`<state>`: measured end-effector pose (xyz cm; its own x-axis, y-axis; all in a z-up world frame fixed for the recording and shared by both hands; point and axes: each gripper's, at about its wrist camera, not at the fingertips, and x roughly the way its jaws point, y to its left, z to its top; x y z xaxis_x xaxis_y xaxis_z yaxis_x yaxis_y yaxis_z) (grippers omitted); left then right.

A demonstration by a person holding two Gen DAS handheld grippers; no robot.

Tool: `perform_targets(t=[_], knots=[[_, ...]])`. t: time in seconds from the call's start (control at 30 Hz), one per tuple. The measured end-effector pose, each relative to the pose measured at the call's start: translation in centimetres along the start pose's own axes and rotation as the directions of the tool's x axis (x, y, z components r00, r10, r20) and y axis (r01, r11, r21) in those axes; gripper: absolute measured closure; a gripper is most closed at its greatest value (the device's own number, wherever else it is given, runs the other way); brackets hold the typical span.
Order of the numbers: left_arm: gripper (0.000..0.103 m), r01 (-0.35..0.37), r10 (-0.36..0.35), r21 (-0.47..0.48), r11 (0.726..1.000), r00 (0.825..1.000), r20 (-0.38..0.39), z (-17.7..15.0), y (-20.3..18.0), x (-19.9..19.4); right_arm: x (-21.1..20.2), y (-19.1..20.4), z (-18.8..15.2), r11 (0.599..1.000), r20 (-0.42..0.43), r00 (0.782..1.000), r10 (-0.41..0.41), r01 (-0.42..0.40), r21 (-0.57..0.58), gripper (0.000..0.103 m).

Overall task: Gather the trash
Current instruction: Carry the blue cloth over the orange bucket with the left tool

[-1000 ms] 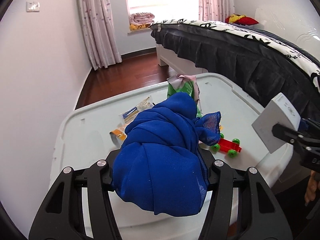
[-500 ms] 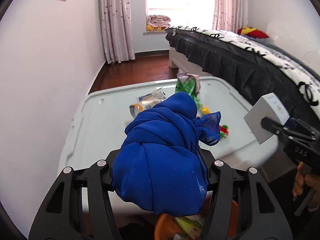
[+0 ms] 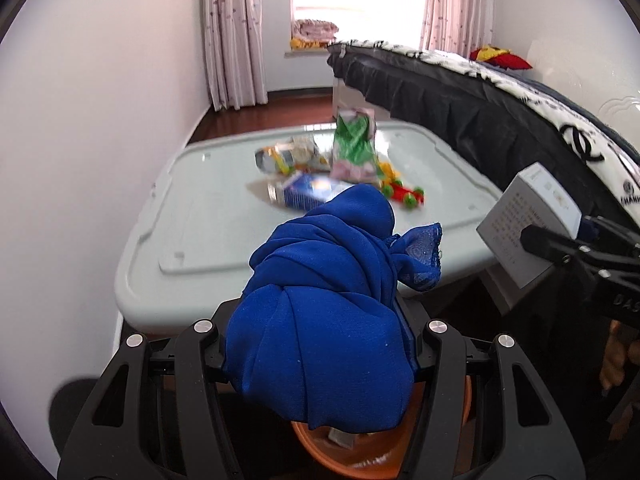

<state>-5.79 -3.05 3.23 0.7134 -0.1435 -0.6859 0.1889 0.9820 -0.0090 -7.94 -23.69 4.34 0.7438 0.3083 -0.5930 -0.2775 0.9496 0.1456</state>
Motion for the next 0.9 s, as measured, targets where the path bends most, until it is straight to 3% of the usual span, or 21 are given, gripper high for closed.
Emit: perform_targets(t=[0.13, 0.4, 0.6, 0.9], knots=[[0.047, 0.019, -0.023, -0.038, 0.999, 0.995, -0.101, -2.6, -0.1, 1.1, -0.3, 0.4, -1.5, 1.000, -0.048, 0.999, 0.012, -0.012, -0.006, 0.039], [0.047, 0.055, -0.067, -0.049, 0.997, 0.952, -0.300, -6.3, -1.0, 5.3, 2.0, 0.4, -4.7, 0.999, -0.181, 0.983, 0.027, -0.024, 0.022, 0.039], [0.047, 0.051, -0.075, -0.078, 0.996, 0.934, -0.348, -7.2, -0.4, 6.6, 3.5, 0.6, -5.8, 0.999, -0.238, 0.970, 0.043, -0.037, 0.029, 0.039], [0.047, 0.046, -0.076, -0.089, 0.995, 0.930, -0.359, -7.4, -0.3, 6.7, 3.9, 1.2, -6.0, 0.998, -0.256, 0.965, 0.057, -0.054, 0.016, 0.039]])
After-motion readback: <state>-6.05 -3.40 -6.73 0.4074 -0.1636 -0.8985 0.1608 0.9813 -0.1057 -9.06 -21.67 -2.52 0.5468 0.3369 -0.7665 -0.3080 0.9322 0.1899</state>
